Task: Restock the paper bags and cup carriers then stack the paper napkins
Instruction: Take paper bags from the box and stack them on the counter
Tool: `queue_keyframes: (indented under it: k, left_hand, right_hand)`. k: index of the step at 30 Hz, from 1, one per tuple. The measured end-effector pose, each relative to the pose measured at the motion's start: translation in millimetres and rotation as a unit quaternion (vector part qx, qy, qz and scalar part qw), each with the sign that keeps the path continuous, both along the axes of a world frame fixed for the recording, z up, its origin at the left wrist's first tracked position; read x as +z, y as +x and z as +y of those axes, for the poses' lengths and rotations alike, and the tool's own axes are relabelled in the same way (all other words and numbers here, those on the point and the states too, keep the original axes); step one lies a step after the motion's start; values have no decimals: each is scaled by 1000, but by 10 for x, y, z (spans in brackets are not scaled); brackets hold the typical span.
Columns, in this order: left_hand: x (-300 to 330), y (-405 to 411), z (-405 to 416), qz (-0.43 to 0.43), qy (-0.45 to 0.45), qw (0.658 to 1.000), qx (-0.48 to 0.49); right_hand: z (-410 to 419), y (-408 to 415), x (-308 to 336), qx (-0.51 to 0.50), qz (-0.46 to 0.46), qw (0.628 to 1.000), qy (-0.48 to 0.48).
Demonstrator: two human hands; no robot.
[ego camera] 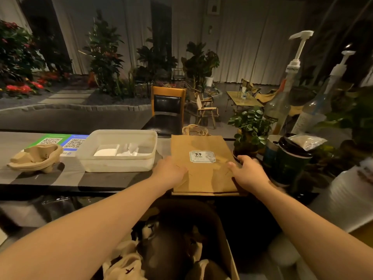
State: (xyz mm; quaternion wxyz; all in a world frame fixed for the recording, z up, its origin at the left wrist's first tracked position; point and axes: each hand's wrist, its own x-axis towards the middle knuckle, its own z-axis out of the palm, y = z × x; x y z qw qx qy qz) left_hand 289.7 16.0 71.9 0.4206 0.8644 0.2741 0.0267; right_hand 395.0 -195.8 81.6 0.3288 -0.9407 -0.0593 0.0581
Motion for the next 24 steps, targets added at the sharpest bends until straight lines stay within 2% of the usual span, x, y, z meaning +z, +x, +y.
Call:
queue_keyframes:
  k: [3,5,9,14,24]
  left_hand:
    - [83,-186,-124,42,118,990,-57]
    - [73,-334,-169,17,169,977,-128]
    - [-91,-496,-86,29,129,974,-186]
    - [-101,-459,-72,6,91,987,-135]
    - [-133,-445,-24,28,140,981,-128]
  right_hand:
    - [-146,-40,-56,15,30,998,-47]
    - [-231,-79,-65,45,45,995,-77]
    - [-352,-180,-47,114,46,987,-104]
    - [-386,-339,-54,147,22,987,-68]
    - [-381,-452,-167,118,-11,992,-38]
